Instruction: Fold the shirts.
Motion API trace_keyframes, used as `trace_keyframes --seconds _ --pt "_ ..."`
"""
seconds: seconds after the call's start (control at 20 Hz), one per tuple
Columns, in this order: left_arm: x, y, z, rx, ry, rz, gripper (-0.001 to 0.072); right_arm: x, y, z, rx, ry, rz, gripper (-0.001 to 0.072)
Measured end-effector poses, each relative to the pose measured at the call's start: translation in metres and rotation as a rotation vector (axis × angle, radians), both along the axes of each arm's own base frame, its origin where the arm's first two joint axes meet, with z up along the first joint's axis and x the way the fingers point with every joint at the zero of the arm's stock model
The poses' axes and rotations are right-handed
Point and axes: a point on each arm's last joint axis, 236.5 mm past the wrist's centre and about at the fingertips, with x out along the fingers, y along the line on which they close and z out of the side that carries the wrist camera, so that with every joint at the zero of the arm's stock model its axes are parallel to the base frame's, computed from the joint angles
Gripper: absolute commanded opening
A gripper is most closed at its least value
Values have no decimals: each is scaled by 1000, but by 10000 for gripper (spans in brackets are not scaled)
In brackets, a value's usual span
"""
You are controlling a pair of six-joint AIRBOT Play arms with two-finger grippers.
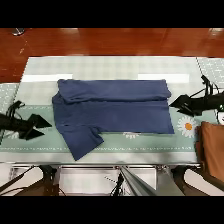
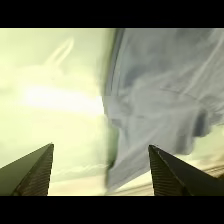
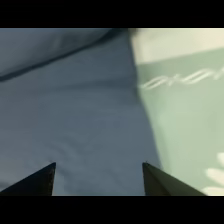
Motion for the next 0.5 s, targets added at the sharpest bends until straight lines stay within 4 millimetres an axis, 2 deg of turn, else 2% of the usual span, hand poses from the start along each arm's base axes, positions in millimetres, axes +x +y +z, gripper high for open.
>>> trace_keyframes --seconds 0.25,0.45,0.5 --pt "-10 -50 -17 -145 -112 135 703 -9 23 12 82 -85 -51 612" --pt "-11 -82 -24 -197 -157 137 698 -10 33 19 131 -110 -54 612" --pt "-9 -87 -26 -195 -169 131 650 -11 34 21 137 -111 -51 613"
